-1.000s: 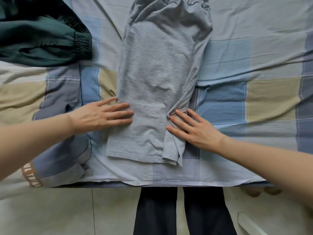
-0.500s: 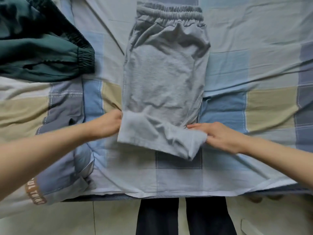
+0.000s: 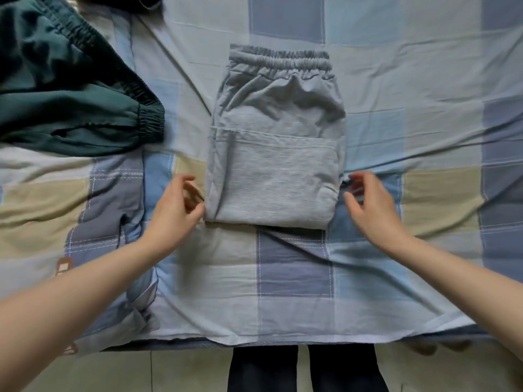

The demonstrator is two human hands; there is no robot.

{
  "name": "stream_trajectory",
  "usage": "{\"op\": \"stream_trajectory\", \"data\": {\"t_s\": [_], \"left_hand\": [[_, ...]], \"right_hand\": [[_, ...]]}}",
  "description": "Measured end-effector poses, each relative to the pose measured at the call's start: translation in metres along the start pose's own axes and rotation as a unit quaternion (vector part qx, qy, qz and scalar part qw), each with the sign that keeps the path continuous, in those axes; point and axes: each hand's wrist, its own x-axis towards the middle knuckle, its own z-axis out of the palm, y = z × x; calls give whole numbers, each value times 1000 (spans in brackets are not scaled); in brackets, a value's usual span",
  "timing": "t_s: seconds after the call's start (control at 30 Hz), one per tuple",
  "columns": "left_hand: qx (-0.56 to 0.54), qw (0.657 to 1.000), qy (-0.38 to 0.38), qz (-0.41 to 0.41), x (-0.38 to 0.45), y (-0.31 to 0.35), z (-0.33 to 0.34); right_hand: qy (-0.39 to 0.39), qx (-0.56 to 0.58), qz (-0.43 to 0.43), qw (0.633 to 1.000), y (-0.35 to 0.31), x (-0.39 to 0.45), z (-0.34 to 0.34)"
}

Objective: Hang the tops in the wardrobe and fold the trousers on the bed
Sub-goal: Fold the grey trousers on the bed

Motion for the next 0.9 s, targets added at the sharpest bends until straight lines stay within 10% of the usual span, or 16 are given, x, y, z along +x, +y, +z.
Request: {"op": "stream_trajectory", "data": {"t_s": [0.07,0.13,0.3,0.73,0.9], "left_hand": [[193,956,55,214,-2,0,-10],[345,839,10,420,5,6,-19],[510,649,-129,550,41,20,-17],[554,707,-78,433,83,26,-25],[558,710,-104,417,84,27,-18]], "right_hand": [[58,-205,-238,948,0,1,-9],[34,-345,-414,842,-3,6,-14],[-3,-499,-517,696,1,39,2],[-62,-382,-431,815,13,54,-4],[-62,-410,-439,797,22,50,-18]]}}
